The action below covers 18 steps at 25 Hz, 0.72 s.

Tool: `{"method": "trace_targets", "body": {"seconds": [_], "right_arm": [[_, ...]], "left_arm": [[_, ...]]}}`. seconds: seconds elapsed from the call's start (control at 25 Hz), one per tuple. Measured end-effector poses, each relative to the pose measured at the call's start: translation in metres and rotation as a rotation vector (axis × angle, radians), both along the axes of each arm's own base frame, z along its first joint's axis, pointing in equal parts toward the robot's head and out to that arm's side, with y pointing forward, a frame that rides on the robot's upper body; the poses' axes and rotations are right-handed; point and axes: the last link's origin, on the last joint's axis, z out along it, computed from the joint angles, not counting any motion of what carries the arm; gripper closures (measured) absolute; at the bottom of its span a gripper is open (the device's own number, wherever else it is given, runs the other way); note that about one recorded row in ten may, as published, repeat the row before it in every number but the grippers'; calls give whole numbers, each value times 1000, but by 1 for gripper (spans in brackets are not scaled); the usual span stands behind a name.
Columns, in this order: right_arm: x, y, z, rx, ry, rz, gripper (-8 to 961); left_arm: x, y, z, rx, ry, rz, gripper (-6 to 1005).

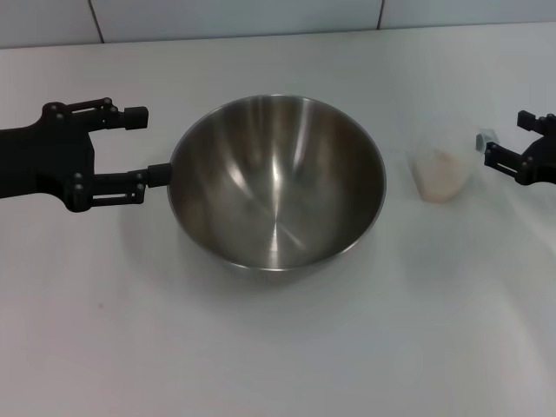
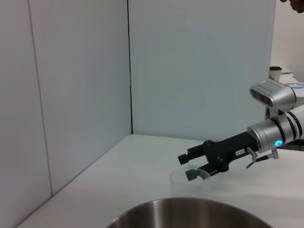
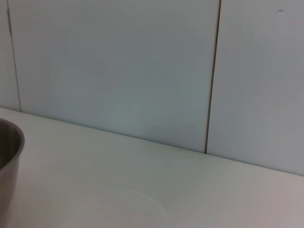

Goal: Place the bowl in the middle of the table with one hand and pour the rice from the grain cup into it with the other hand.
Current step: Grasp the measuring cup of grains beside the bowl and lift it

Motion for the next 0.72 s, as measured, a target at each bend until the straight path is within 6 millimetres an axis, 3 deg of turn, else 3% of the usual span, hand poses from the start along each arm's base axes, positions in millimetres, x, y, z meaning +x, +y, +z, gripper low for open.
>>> {"method": "trace_targets", "body": {"seconds": [0.52, 0.72], "right_arm": [[-6, 5, 0, -4, -3, 23, 222], [-8, 4, -9, -37, -80, 75, 223]], "left_arm": [[0, 4, -1, 8, 14, 4, 219], [1, 5, -1, 12, 16, 2, 219]]}}
